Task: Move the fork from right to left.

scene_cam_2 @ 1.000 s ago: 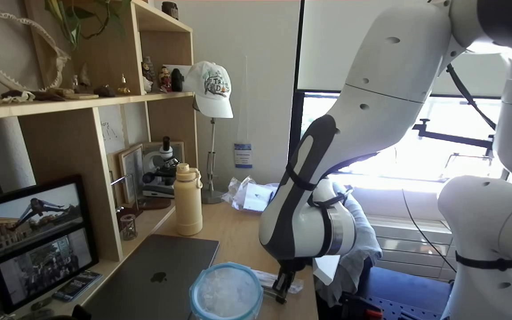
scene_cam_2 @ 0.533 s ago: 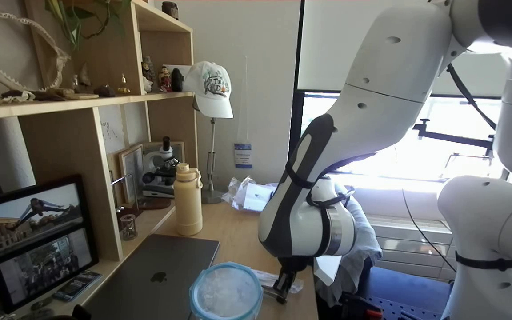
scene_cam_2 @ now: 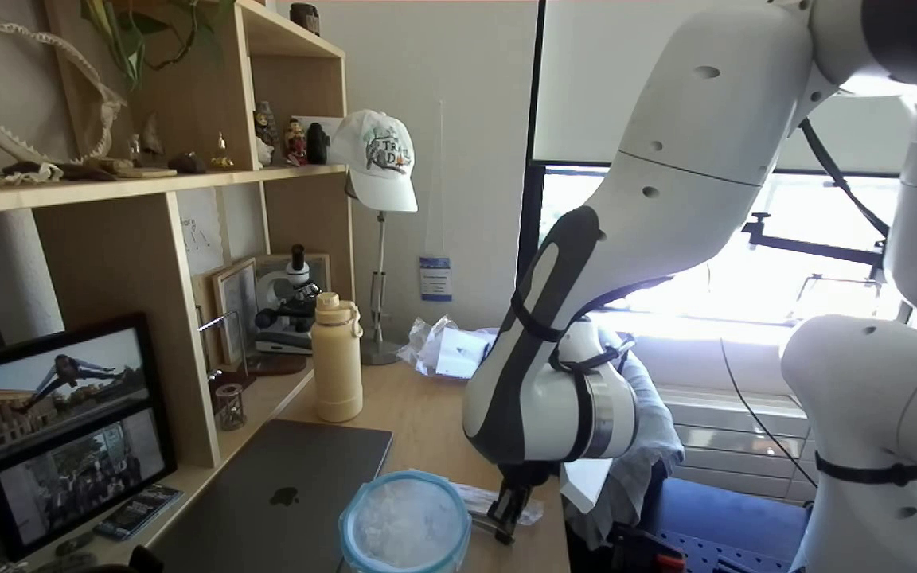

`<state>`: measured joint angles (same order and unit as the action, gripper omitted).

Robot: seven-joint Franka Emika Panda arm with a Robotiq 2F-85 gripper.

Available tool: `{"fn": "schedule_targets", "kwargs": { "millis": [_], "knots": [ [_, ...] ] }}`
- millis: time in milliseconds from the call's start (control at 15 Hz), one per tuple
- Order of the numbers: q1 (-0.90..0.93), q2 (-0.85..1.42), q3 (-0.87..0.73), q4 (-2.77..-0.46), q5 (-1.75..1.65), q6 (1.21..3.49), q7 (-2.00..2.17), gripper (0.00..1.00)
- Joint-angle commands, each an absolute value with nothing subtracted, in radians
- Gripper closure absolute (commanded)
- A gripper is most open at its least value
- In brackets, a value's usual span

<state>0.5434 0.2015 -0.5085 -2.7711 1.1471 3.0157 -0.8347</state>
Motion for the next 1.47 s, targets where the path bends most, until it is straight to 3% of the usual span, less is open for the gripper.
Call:
{"fn": "schedule_targets", "kwargs": {
  "millis": [0,467,1400],
  "knots": [
    [0.64,0.243,-0.59,-2.775,1.106,2.987,-0.747,0.96],
    [0.874,0.276,-0.812,-2.773,1.04,2.949,-0.63,0.96],
    [1.366,0.331,-1.254,-2.774,1.232,2.988,-0.651,0.96]
  ]
}}
